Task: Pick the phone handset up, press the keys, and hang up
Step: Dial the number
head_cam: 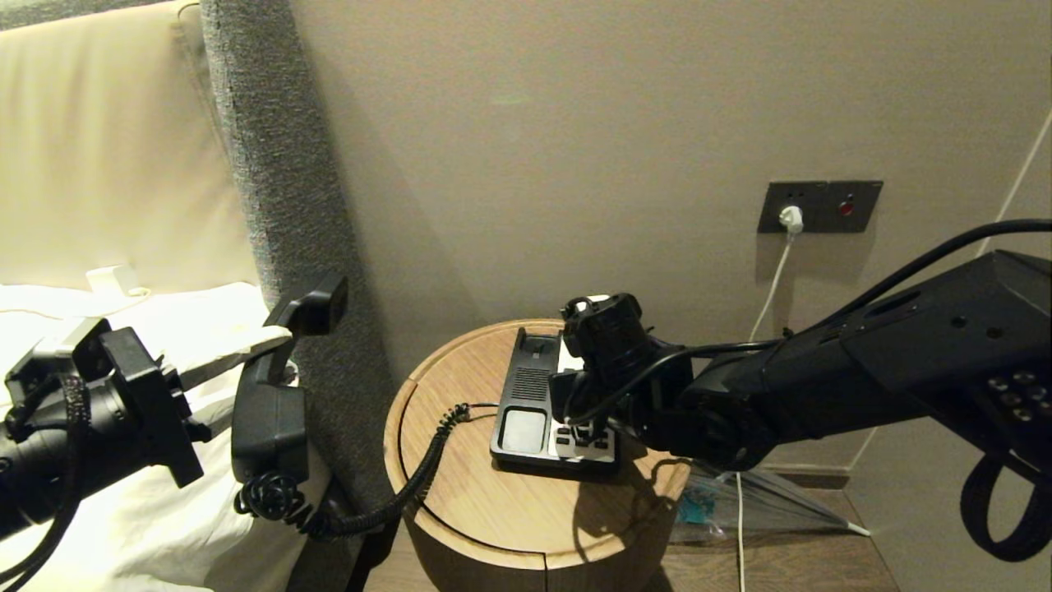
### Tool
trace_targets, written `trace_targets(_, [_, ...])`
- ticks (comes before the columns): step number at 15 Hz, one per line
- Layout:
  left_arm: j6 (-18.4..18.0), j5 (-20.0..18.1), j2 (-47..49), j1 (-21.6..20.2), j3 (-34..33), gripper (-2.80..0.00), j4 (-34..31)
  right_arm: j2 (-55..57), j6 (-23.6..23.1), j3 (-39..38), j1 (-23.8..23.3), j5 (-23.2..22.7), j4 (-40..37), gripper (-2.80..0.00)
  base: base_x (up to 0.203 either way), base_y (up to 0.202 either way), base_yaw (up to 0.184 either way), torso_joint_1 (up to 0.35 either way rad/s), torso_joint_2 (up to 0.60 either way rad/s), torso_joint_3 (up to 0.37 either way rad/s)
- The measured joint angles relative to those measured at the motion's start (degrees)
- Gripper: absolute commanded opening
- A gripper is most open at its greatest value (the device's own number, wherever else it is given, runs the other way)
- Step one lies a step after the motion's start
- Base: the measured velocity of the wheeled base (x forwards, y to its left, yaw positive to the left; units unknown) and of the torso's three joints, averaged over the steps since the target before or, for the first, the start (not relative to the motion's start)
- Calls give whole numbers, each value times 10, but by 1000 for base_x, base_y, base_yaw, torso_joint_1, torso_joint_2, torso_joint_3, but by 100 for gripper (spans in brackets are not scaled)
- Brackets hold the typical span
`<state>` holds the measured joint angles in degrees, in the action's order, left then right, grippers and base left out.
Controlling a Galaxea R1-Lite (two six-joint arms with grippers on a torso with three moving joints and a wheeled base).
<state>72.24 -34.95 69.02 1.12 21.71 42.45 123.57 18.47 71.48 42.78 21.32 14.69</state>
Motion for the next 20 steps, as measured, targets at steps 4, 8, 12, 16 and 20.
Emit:
trace_targets(4, [0, 0, -3, 0, -2, -280, 0, -7, 2, -4, 1, 0, -1, -280, 0, 0, 0, 0, 0, 0])
trace_targets(8, [0, 0, -3, -1, -3, -280, 0, -5, 2, 0, 2, -1, 1, -280, 0, 0, 0, 0, 0, 0])
trace_targets(12, [0, 0, -2, -1, -3, -280, 1, -3, 2, -1, 4, 0, 2, -280, 0, 0, 0, 0, 0, 0])
trace_targets(16, [0, 0, -1, -1, -3, -280, 0, -2, 1, -7, 5, 0, 2, -280, 0, 0, 0, 0, 0, 0])
trace_targets(20, [0, 0, -1, -1, -3, -280, 0, 0, -2, -19, 5, 1, 7, -280, 0, 0, 0, 0, 0, 0])
